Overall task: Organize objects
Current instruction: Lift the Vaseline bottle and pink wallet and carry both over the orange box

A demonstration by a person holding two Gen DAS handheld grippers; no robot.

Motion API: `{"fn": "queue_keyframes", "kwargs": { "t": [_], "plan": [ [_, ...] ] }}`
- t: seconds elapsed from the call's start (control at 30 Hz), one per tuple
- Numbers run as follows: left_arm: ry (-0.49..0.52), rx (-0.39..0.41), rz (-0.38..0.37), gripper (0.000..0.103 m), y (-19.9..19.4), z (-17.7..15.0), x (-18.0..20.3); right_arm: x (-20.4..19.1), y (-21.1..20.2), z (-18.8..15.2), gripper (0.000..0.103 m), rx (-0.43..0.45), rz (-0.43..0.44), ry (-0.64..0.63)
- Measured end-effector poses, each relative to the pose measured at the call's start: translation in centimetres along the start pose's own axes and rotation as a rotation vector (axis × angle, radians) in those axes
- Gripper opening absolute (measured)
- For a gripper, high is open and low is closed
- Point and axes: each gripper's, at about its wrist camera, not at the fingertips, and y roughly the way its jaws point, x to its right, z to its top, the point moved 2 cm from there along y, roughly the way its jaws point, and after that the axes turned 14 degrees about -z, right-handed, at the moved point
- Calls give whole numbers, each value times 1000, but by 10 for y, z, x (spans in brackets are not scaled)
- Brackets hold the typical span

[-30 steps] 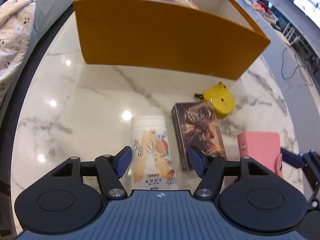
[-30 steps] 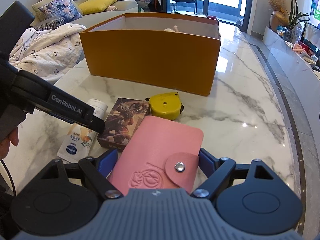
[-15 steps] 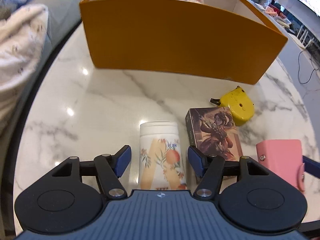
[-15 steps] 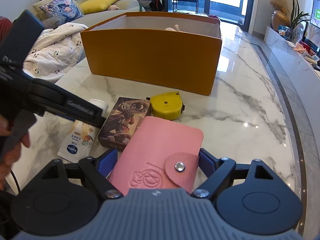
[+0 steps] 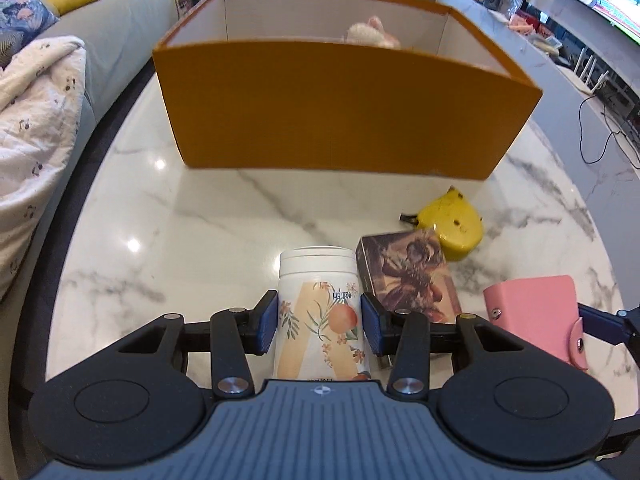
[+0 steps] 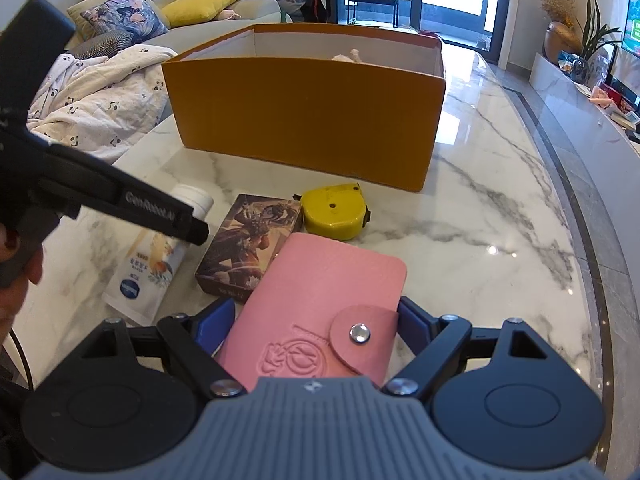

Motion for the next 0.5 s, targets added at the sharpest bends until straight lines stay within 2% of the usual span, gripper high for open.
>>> {"fn": "queue_keyframes", "kwargs": {
  "t": [0.33,0.5],
  "plan": [
    [9,68,-4,50,-23,14,2,-9,-12,17,86,53,1,-16],
    [-3,141,-21,50,-45,33,4,-5,-26,36,86,110,-6,24]
  ]
}}
